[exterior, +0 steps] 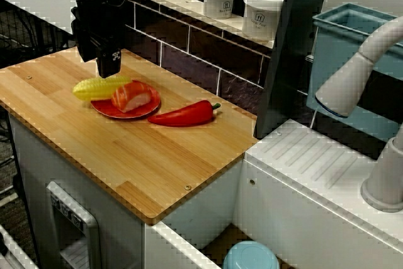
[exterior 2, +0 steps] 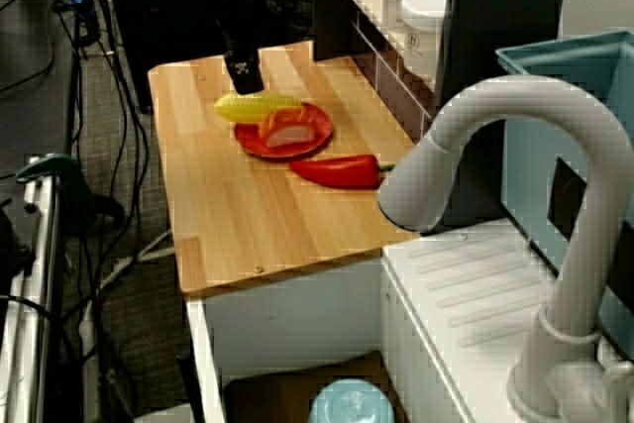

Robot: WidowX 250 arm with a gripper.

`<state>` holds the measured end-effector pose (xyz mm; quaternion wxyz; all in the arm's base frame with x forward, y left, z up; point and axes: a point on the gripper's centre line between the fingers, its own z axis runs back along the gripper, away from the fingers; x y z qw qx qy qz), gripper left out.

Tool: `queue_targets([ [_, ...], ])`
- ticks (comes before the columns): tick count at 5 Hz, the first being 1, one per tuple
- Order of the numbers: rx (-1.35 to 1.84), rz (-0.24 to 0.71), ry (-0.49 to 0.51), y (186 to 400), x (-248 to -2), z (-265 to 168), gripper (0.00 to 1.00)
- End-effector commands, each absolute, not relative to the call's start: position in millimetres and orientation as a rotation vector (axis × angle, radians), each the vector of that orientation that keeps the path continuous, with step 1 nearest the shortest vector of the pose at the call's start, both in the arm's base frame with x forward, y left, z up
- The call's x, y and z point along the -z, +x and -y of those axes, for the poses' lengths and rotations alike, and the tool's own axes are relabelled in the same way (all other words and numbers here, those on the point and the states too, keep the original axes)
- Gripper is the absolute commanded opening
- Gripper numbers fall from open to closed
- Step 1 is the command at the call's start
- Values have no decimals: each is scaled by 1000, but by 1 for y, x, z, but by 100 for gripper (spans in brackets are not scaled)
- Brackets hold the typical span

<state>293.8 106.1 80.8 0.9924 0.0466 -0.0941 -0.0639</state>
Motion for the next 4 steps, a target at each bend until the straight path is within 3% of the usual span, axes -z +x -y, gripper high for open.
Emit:
queue_targets([
  [1, 82, 247, 132, 299, -80, -121, 100],
  [4, 27, 257, 113, 286, -66, -110, 100],
])
